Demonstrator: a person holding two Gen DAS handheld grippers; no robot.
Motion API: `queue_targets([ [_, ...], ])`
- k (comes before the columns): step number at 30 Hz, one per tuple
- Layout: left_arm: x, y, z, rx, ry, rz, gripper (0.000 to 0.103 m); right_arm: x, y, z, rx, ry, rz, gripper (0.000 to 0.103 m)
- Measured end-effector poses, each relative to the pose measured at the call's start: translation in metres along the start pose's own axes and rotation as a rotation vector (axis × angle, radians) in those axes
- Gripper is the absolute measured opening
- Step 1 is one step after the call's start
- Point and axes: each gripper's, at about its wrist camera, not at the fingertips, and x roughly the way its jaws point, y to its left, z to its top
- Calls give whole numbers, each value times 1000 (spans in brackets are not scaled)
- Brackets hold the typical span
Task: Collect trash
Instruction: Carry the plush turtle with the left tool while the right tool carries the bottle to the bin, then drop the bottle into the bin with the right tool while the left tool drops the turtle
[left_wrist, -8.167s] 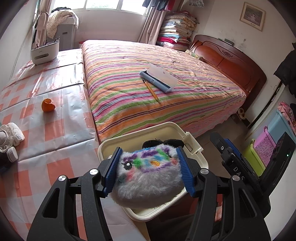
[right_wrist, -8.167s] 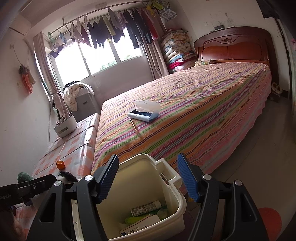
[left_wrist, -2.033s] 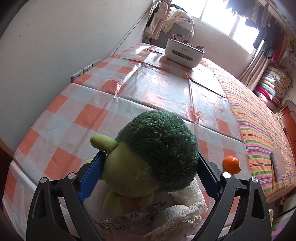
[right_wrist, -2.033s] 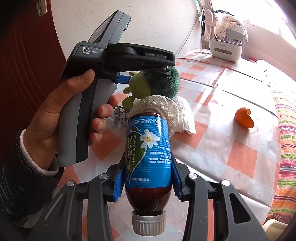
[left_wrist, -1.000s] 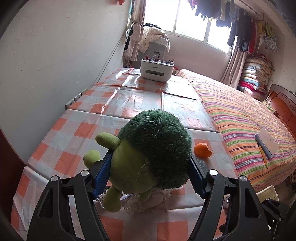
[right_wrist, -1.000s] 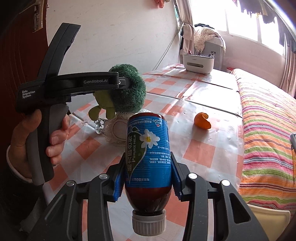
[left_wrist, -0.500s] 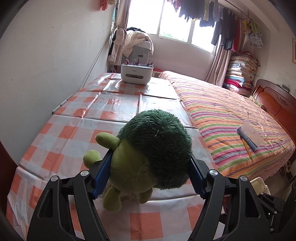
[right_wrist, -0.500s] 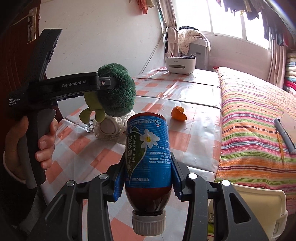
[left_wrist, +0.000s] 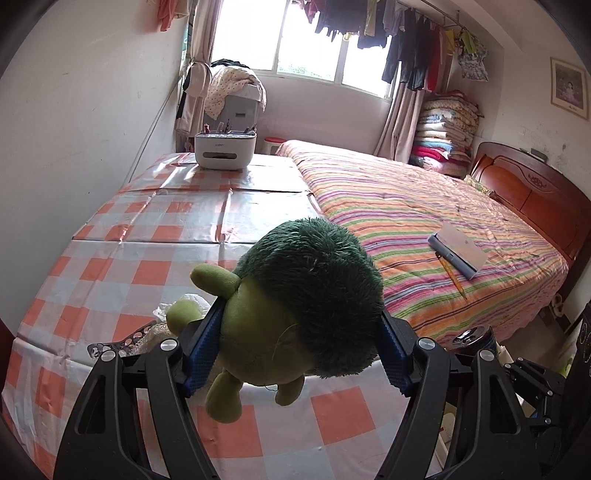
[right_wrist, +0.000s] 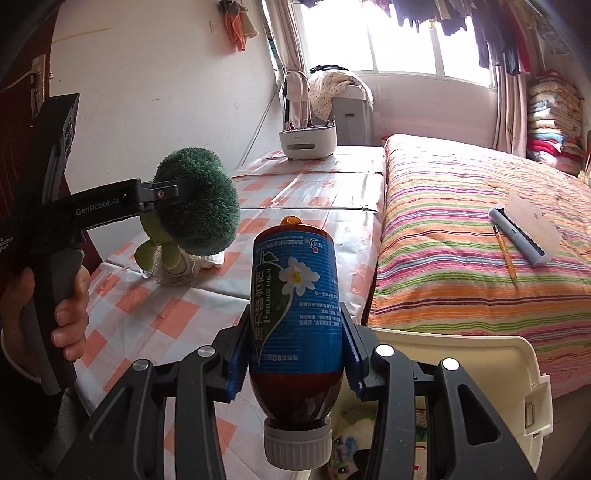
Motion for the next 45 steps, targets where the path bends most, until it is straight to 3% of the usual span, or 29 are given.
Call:
queue_targets([
  [15,-3,-62,-19,71,29,-125,72,-36,-49,-21,128,-62,-107,41],
  [27,1,-95,-35,114,65,-170,73,-59,-82,-37,224,-98,-207,41],
  [45,13,-134,-54,183,123,-214,74,-43,-110,-42,326,-62,-279,42],
])
